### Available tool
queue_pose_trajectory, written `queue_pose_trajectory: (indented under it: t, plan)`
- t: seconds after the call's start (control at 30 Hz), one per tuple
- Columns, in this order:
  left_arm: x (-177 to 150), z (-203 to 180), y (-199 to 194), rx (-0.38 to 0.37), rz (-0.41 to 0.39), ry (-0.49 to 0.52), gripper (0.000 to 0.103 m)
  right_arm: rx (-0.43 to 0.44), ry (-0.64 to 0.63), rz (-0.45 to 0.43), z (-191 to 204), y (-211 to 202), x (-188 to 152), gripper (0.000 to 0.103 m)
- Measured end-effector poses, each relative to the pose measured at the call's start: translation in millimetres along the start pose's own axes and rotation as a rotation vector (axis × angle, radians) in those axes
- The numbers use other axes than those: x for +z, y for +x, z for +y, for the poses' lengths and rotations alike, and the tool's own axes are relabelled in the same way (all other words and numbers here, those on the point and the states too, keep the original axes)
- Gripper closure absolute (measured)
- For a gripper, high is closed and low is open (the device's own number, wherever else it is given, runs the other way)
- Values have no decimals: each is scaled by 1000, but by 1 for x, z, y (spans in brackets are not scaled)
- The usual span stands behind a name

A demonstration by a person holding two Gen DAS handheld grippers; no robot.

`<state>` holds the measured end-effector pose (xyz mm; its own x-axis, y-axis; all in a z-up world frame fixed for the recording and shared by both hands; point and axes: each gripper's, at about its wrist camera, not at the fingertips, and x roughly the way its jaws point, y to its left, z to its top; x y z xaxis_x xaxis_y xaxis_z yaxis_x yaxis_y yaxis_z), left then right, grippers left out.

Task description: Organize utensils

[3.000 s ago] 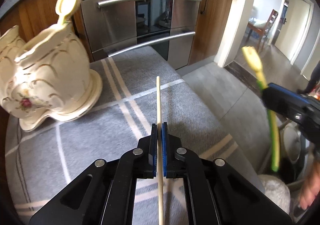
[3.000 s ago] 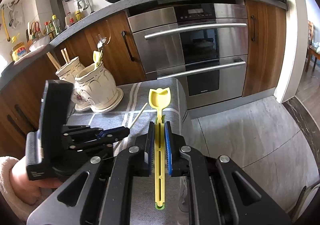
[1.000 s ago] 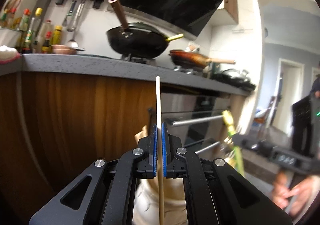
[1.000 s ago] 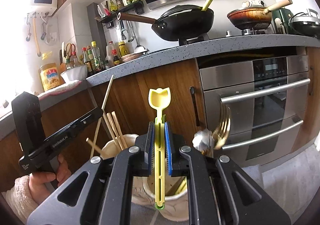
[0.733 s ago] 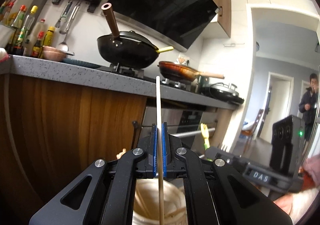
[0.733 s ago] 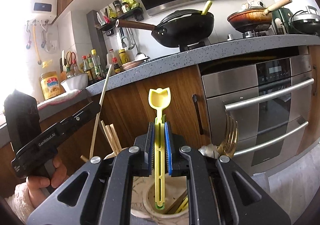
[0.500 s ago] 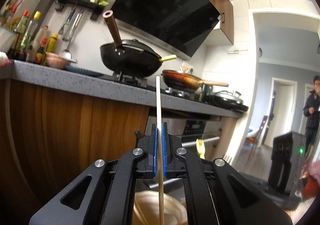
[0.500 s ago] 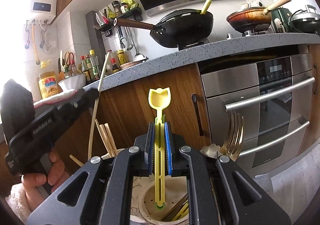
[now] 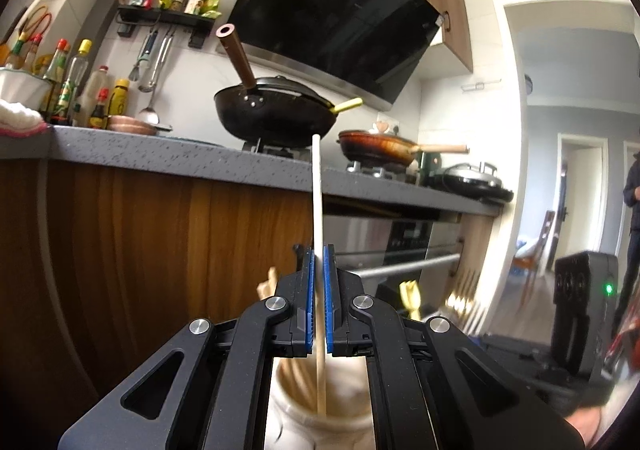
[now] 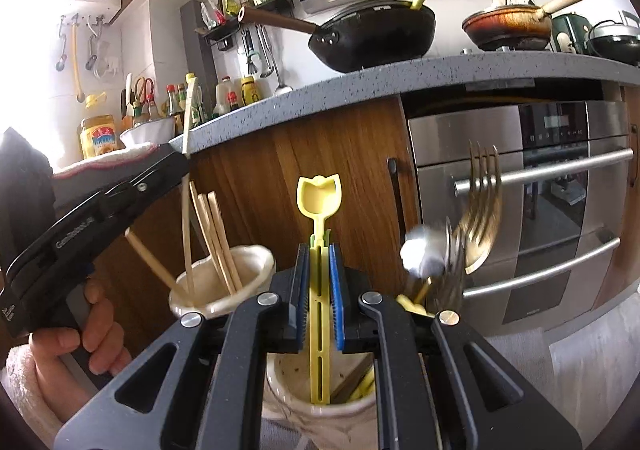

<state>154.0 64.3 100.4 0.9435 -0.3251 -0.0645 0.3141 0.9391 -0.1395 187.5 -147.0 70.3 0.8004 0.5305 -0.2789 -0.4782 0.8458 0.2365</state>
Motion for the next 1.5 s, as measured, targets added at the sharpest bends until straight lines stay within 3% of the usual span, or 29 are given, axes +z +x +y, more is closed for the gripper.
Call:
queue_pose_trajectory:
  t: [0.4,0.5,0.53,0.67,0.73,0.93,1.13,1.27,1.33,1.5]
  plan:
    - [-28,-1,-26,44,128,25,98,-17,-22,82,3,-8,-20,93]
    - [-32,-3,-28,52,149,29,96,-28,-18,99,1,-9,-23,85]
    - [-33,-5,-30,60,155,40,93,-28,-14,100,1,-10,-23,77]
    - [-36,-10,-37,72,172,56,82,-33,6,83,-2,-25,-21,63]
    - [-37,-11,-43,77,178,51,66,-35,9,76,-2,-34,-21,58]
    - [-50,-14,-61,104,215,32,45,-66,-33,96,2,-65,-30,38]
    - [-64,-22,-77,122,255,34,31,-106,-75,120,6,-89,-49,19]
    - [-64,-28,-88,136,241,42,21,-133,-124,100,13,-103,-52,8]
    - [-64,-30,-92,154,230,44,12,-147,-144,82,16,-107,-50,5]
    - [-67,-36,-98,208,170,84,6,-236,-182,29,17,-111,-50,5]
